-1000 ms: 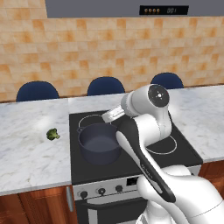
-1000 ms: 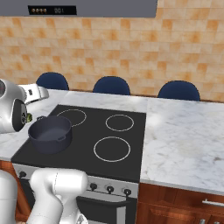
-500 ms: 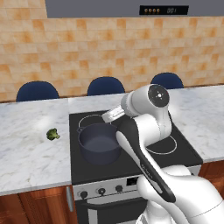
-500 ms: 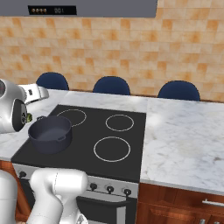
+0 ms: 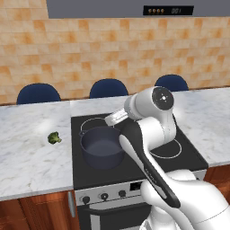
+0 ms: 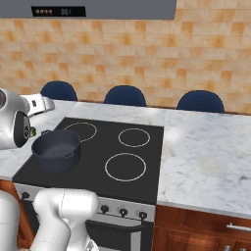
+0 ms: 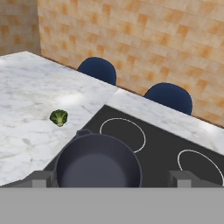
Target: Turn on the burner for the pot on the stove. Wait thirty seconds for the pot to heat up. Then add the broccoli to the pot.
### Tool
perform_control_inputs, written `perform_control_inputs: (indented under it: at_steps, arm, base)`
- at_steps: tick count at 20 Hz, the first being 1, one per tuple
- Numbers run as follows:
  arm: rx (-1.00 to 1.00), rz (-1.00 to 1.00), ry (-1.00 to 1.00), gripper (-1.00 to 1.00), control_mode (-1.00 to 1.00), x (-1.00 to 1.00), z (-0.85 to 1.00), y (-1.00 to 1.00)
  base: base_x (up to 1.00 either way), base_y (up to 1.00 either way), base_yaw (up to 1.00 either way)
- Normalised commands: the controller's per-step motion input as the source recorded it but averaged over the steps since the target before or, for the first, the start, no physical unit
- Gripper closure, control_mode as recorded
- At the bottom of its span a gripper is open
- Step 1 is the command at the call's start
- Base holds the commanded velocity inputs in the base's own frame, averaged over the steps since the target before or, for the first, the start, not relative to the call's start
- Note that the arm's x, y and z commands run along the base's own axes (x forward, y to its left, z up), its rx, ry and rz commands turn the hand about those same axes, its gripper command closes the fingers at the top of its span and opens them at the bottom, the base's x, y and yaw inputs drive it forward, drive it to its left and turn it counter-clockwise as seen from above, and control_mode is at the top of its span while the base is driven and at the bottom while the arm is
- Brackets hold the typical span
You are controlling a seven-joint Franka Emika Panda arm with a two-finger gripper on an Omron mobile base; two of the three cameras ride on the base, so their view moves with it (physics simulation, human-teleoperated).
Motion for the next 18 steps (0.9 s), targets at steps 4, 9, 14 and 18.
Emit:
perform_control_inputs:
  at_steps: [4, 9, 14, 18]
  arm:
    - [0.00, 0.00, 0.00, -1.00, -1.00, 0.00, 0.00, 0.00]
    - [0.00, 0.00, 0.00, -1.00, -1.00, 0.00, 0.00, 0.00]
    - [0.00, 0.00, 0.00, -1.00, -1.00, 0.00, 0.00, 0.00]
    - [0.00, 0.00, 0.00, -1.00, -1.00, 0.00, 0.00, 0.00]
  base:
    - [0.00, 0.00, 0.00]
    - [0.00, 0.00, 0.00]
    - [0.00, 0.00, 0.00]
    - [0.00, 0.00, 0.00]
